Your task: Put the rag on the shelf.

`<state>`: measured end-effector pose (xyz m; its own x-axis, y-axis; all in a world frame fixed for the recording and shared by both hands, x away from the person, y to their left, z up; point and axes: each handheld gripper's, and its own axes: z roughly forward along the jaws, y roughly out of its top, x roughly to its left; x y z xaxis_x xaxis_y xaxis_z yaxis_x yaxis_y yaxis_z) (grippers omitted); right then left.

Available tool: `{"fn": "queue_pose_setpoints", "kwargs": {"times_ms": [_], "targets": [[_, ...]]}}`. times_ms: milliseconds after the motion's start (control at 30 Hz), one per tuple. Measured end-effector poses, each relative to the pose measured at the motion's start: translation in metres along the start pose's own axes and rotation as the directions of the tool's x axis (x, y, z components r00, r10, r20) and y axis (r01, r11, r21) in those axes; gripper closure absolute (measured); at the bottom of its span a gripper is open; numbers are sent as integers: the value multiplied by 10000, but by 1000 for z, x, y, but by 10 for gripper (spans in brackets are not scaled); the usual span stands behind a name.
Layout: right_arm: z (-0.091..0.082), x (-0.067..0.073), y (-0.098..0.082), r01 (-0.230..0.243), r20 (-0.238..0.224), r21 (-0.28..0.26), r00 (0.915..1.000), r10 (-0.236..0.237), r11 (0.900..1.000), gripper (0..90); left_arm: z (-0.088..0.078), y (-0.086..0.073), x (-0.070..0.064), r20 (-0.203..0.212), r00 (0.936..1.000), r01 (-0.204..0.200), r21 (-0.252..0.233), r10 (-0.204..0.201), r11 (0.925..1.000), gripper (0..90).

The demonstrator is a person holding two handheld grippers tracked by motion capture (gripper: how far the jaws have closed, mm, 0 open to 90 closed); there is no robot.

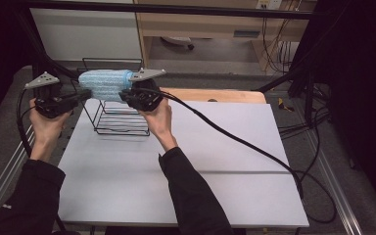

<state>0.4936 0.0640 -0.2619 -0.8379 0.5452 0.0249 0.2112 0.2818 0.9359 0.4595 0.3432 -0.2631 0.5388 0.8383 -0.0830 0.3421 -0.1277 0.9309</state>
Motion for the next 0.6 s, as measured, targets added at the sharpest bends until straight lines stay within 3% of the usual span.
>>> {"fn": "queue_pose_setpoints", "kwargs": {"times_ms": [200,600], "targets": [[-11,1,8,-42,-99,-451,9999,37,9990,726,-12,10,-3,28,10000,-71,-308,72,9995,824],[-23,1,16,1,-176,-718,9998,-14,9974,616,-23,24,-11,-133,9995,-284,-478,278,9985,714]]}}
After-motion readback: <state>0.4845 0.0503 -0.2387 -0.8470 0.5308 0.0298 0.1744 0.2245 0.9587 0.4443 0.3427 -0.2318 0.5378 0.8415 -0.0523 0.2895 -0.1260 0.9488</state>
